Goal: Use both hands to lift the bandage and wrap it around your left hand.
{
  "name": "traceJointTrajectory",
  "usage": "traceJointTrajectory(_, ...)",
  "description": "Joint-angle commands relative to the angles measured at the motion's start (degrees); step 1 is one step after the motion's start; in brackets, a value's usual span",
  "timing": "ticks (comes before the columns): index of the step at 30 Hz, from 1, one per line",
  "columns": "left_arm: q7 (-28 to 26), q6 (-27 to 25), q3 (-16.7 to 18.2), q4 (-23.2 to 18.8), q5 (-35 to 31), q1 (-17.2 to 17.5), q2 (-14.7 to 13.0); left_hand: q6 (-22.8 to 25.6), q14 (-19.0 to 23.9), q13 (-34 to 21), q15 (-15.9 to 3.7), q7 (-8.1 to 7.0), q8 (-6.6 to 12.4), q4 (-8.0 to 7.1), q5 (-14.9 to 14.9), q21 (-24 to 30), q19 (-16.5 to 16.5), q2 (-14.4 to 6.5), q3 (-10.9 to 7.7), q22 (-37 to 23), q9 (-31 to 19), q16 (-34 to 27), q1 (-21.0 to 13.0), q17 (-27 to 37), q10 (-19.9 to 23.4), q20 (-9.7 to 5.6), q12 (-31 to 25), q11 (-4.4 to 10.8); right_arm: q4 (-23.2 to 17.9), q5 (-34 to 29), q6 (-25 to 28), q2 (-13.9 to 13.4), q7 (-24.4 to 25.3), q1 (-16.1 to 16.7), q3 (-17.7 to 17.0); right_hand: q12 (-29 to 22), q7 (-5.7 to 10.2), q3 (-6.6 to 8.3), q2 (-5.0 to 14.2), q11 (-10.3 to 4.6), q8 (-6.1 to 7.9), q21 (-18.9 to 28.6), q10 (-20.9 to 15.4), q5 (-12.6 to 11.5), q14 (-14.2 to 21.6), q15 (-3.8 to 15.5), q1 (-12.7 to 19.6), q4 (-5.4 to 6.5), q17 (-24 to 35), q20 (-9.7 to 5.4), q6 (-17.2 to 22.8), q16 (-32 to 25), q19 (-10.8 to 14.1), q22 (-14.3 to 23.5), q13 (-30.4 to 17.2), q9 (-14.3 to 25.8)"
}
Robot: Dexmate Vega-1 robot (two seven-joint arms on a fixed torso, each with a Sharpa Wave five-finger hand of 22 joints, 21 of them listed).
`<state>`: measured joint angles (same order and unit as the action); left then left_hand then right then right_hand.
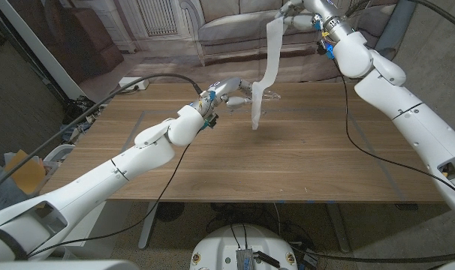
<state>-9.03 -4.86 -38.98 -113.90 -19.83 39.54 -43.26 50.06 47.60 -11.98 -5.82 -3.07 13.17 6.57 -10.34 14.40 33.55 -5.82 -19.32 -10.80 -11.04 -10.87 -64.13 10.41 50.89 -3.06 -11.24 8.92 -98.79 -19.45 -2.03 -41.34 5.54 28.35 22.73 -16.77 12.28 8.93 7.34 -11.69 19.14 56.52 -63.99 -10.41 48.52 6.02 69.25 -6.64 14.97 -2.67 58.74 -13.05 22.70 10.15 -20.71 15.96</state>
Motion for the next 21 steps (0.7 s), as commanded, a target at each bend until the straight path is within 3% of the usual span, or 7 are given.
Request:
traceJointTrajectory(1, -1.2, 3.0, 1.4, 0.7, 1.5, -0.2, 0.3, 0.6, 0.6, -0.1, -4.9, -0.11, 0.27, 0.04, -0.1, -0.1, 0.4, 0.1, -0.44, -0.1, -0.3, -0.3, 0.3, 0.0, 0.6, -3.52, -0.3, -0.16, 1.0, 4.1, 2.1, -0.6, 1.7, 7.9, -3.6, 0.2, 0.04, 0.23, 0.16, -0.02, -0.11, -0.3, -0.6, 0.1, -0.2, 7.05, -0.6, -0.3, 0.2, -8.44, 0.4, 0.2, 0.6, 0.1, -0.1, 0.0)
traceJointTrajectory(5, 0.7, 0.8, 2.0, -0.5, 2.4, -0.5, 0.2, 0.5, 0.6, -0.1, -4.85, -0.01, 0.22, 0.01, -0.1, -0.1, 0.2, 0.1, -0.49, -0.1, -0.3, -0.3, 0.3, 0.0, 0.5, -3.44, -0.2, -0.14, 1.7, 6.3, 1.9, 0.4, 2.6, 10.7, -4.7, 0.2, 0.04, 0.27, 0.12, -0.02, -0.17, -0.5, -0.7, 0.1, -0.2, 7.02, -0.5, -0.35, 0.2, -8.46, 0.6, 0.2, 0.7, 0.1, 0.1, -0.2)
traceJointTrajectory(13, -3.3, 2.4, 2.8, 1.0, 1.1, -0.2, 1.8, 0.4, 0.4, -0.1, -4.86, -0.04, 0.11, -0.02, -0.1, -0.4, -0.4, 0.0, -0.64, -0.1, -0.3, -0.2, 0.4, 0.1, 0.4, -3.27, -0.2, -0.12, 2.6, 7.5, 1.0, 2.0, 4.6, 15.3, -5.0, 0.0, 0.07, 0.33, 0.16, -0.08, -0.54, -1.1, -0.7, 0.1, -0.6, 6.92, -0.7, -0.28, 0.3, -8.48, 0.5, 0.2, 1.0, 0.0, 0.0, -0.4)
traceJointTrajectory(21, -3.2, 1.8, 3.8, 1.5, 2.0, -0.5, 2.6, 0.7, 0.7, -0.1, -4.83, 0.03, 0.2, -0.02, -0.1, -0.3, -0.2, -0.1, -0.81, -0.1, -0.3, -0.3, 0.4, 0.1, 0.6, -3.34, -0.2, -0.11, 2.1, 8.2, 1.2, 2.0, 5.5, 18.8, -6.0, -0.1, 0.08, 0.4, 0.12, -0.11, -0.6, -1.6, -0.8, 0.1, -0.6, 6.88, -0.8, -0.29, 0.4, -8.49, 0.6, 0.2, 1.3, 0.0, 0.2, -0.3)
